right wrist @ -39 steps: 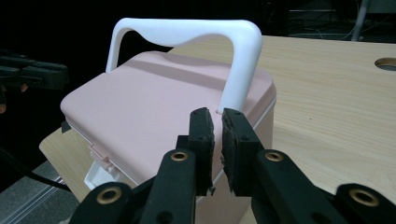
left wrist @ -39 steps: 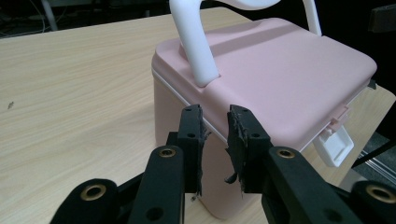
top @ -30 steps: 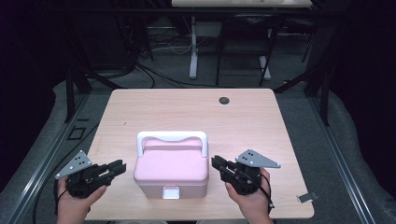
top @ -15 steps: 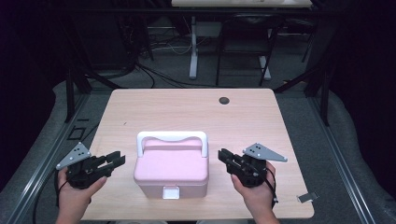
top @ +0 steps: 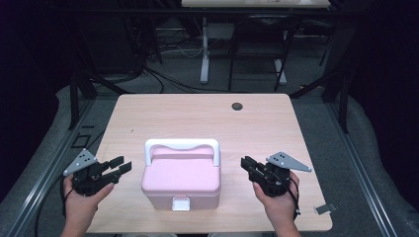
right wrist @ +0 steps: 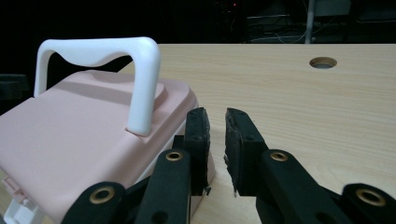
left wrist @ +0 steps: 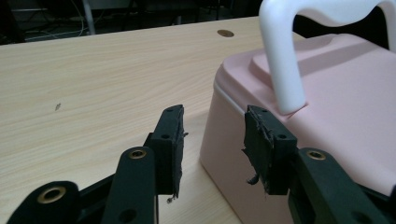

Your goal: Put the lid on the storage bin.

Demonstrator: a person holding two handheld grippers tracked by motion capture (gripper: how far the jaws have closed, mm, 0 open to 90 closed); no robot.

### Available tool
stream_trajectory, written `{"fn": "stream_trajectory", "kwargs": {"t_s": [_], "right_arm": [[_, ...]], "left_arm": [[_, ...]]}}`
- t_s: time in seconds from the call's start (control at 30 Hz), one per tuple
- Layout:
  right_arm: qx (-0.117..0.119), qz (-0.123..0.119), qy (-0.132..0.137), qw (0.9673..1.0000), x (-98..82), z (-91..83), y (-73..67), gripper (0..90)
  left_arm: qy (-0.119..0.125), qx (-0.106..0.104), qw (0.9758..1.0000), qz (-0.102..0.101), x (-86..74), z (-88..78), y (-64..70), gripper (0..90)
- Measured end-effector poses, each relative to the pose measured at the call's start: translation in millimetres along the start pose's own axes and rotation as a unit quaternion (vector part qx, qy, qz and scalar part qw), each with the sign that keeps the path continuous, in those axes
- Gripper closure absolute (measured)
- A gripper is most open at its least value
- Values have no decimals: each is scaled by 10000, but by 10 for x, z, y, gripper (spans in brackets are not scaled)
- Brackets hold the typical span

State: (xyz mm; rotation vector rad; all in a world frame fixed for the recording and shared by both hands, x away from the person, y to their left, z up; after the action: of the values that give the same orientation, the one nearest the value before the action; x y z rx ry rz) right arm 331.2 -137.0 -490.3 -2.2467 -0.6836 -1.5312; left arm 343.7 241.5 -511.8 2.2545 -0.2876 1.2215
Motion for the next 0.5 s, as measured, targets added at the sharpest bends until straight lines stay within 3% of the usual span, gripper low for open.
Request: {"fn": "stream_trajectory", "kwargs": {"t_s": [0.07, 0.5], "right_arm": [[-53, -44, -126, 9999, -52, -11, 33, 777], [-368, -92, -208, 9991, -281, 51, 246, 699]], "left_arm": [[-21, 50, 10000, 1, -27, 9, -41, 561], [-139, 327, 9992, -206, -209, -4, -427, 517]]}}
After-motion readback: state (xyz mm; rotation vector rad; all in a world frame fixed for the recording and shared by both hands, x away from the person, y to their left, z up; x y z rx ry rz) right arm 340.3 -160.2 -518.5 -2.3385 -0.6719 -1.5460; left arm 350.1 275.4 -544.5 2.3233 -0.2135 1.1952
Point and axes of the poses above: each handheld gripper's, and its own axes: z roughly forward along the jaws, x roughly out of its top, y roughly to its right, the point moved 9 cm from there along z, roughly forward along the jaws, and after that the axes turned 15 degrees about -z, right-handed, at the moved point
